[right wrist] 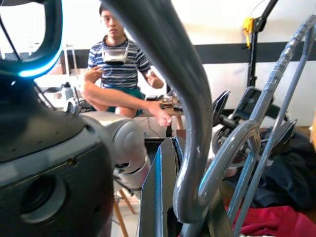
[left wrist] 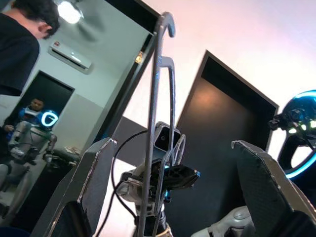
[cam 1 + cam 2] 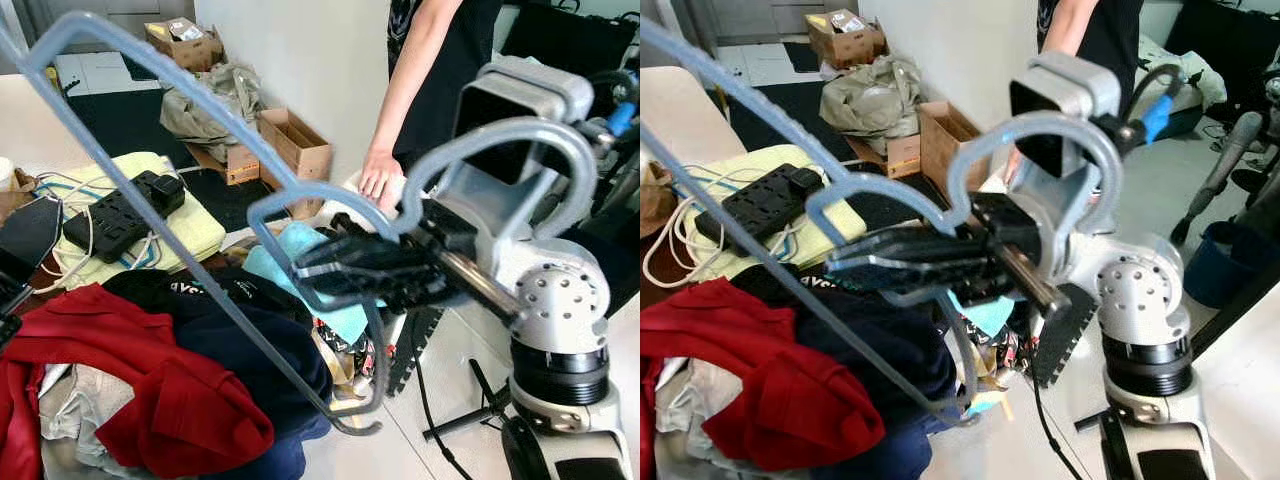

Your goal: Hang hanger

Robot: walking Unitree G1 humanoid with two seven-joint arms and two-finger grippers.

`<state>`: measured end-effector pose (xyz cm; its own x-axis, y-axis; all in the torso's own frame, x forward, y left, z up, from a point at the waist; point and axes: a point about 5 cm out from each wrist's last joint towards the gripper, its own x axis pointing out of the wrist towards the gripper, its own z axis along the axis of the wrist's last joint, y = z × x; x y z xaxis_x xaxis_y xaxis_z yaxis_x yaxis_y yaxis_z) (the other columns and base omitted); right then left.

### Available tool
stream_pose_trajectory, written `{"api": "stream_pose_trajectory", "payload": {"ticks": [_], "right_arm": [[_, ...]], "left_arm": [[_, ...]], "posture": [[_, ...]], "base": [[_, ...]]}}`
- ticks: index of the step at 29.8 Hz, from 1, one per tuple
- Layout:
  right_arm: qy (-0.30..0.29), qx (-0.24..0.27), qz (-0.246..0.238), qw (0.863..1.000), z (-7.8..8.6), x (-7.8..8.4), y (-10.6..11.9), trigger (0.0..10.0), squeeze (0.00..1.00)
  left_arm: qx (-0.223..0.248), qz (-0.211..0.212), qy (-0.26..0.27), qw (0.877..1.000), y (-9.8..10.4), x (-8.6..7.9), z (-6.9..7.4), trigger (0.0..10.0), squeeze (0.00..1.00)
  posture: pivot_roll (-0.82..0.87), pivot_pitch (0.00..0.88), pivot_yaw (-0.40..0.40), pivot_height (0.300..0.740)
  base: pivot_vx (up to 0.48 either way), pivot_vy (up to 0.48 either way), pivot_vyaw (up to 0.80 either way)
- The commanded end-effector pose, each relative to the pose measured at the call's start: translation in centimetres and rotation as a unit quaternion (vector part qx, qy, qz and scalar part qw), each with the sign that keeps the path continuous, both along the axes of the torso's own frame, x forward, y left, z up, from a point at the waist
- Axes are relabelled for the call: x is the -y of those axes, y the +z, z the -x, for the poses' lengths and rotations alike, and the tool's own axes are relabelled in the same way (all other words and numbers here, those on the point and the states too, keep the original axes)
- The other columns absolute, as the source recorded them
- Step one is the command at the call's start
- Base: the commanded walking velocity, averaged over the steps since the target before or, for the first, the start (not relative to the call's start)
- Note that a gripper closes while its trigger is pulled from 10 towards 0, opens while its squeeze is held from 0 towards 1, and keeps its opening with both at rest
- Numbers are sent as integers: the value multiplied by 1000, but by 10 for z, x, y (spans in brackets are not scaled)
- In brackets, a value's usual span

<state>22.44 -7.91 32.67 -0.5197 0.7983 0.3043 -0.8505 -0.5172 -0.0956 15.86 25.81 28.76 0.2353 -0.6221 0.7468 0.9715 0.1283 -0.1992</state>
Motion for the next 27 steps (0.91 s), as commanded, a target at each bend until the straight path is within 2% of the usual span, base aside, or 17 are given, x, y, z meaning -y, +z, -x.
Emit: {"api": "stream_pose_trajectory", "payload": {"ticks": [1,2,10,11,12,13,15,16,27], "right_arm": [[8,11,10,1000,4,-1,-1,10000,0],[10,16,28,999,7,-7,-6,10000,0],[13,21,38,999,9,-10,-8,10000,0],[13,21,40,999,10,-11,-9,10000,0],[13,21,40,999,10,-11,-9,10000,0],[13,22,44,999,10,-11,-9,10000,0],[13,22,44,999,10,-11,-9,10000,0],[12,23,45,999,10,-12,-9,10000,0],[5,34,55,998,10,-14,-12,10000,0]], "left_arm": [[2,-13,-16,1000,2,4,0,10000,0],[6,-19,-34,999,5,10,-1,10000,0],[7,-28,-47,998,5,15,-1,10000,0],[7,-31,-50,998,5,15,0,9059,0],[7,-31,-50,998,5,15,0,9059,0],[4,-38,-58,998,4,16,0,3882,0],[4,-38,-58,998,4,16,0,3882,0],[3,-39,-60,997,3,16,0,0,0],[1,-51,-44,998,0,9,2,0,0]], "posture": [[28,54,-84,740],[28,54,-83,740],[28,52,-79,740],[26,52,-78,740],[26,52,-78,740],[25,52,-77,740],[25,52,-77,740],[27,51,-77,740],[29,45,-80,740]], "base": [[0,0,0],[0,0,0],[0,0,0],[0,0,0],[0,0,0],[0,0,0],[0,0,0],[0,0,0],[0,0,0]]}}
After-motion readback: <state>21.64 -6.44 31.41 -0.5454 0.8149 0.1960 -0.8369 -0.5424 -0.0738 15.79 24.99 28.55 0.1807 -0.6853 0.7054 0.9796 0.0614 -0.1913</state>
